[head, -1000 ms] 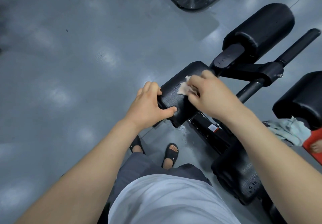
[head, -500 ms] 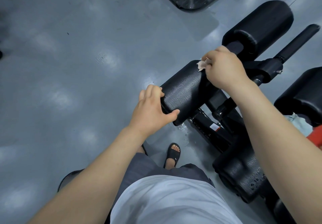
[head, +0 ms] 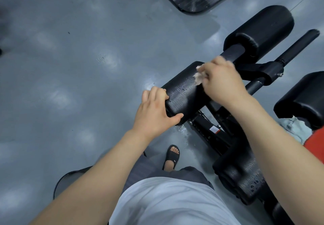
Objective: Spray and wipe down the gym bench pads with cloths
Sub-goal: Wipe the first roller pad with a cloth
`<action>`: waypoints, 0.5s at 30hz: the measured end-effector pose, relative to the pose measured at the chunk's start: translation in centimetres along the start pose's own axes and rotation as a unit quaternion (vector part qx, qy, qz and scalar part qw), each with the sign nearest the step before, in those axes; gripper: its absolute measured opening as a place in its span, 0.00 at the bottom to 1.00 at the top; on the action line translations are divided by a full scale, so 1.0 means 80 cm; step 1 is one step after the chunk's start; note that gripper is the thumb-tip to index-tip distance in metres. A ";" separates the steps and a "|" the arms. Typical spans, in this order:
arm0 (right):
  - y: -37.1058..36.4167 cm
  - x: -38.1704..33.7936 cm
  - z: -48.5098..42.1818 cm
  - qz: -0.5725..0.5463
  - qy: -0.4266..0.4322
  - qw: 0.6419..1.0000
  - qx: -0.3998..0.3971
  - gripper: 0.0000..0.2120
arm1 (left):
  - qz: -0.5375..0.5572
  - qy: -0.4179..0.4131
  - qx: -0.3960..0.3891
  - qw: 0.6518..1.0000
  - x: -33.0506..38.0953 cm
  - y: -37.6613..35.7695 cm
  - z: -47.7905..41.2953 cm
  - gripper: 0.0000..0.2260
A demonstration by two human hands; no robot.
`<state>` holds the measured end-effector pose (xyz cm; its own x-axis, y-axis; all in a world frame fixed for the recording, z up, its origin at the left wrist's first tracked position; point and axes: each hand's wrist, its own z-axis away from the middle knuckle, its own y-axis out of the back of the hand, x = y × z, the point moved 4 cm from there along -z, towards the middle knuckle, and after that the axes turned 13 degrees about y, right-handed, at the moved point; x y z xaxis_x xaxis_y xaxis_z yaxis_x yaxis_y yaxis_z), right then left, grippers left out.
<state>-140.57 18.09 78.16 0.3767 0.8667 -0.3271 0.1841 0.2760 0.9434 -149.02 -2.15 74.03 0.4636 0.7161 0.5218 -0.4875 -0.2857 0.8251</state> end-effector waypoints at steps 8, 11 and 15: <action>-0.005 0.005 -0.015 0.018 -0.031 0.999 0.002 0.14 | -0.004 -0.012 0.022 1.000 -0.001 -0.004 0.005 0.30; -0.012 -0.024 -0.005 0.010 0.026 1.000 0.000 0.12 | -0.007 -0.014 0.025 1.000 0.000 -0.005 0.006 0.30; -0.016 -0.040 0.013 -0.015 0.072 0.997 -0.018 0.10 | -0.007 -0.029 0.043 0.999 0.001 -0.007 0.011 0.30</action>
<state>-141.08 14.57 77.93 0.2379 0.9077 -0.3457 0.1588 0.3148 0.9358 -148.07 -2.45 73.76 0.5130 0.6835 0.5193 -0.4163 -0.3310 0.8469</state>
